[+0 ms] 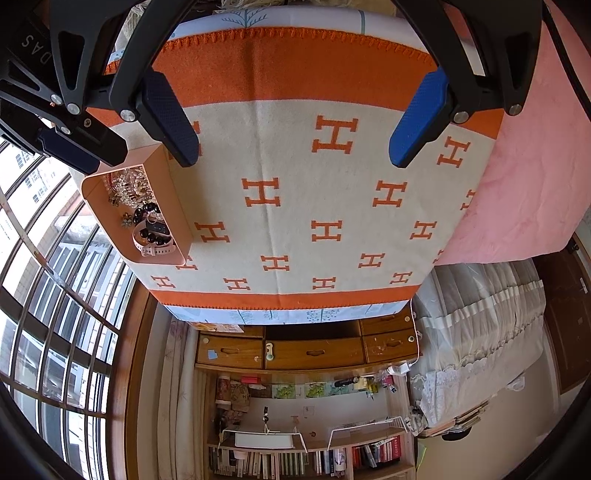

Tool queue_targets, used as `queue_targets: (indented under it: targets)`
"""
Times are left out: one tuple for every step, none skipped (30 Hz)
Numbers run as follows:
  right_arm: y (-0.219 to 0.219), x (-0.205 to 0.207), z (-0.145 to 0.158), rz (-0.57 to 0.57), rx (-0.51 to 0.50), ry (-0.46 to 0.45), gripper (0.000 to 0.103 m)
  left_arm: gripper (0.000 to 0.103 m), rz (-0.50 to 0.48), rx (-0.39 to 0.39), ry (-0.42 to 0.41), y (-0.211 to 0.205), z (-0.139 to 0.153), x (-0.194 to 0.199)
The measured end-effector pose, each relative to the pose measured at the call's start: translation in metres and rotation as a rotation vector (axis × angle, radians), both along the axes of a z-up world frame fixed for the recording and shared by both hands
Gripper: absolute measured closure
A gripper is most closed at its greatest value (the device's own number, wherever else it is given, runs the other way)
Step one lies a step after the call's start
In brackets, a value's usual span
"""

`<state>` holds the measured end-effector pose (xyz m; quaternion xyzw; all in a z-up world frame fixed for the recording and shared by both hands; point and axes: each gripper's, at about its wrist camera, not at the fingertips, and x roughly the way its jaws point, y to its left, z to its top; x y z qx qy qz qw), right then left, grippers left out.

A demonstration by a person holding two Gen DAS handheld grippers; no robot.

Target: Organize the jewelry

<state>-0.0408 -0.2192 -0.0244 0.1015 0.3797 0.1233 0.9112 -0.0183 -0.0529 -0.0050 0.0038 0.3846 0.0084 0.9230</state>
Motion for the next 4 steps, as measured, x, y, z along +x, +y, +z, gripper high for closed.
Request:
queue_targets:
  targets:
    - [0.0006, 0.0006, -0.0014, 0.000, -0.002, 0.003, 0.062, 0.001, 0.000, -0.002, 0.004, 0.0011, -0.0011, 0.0006]
    - [0.0007, 0.0026, -0.0029, 0.001, -0.003, 0.005, 0.062, 0.001, 0.000, -0.006, 0.007, 0.0024, -0.0022, 0.0012]
    - [0.0011, 0.0035, -0.0039, 0.002, -0.004, 0.008, 0.062, 0.001, 0.000, -0.008, 0.010, 0.0031, -0.0028, 0.0018]
    - [0.0017, 0.0045, -0.0046, 0.003, -0.004, 0.011, 0.062, 0.001, 0.000, -0.010, 0.013, 0.0041, -0.0038, 0.0024]
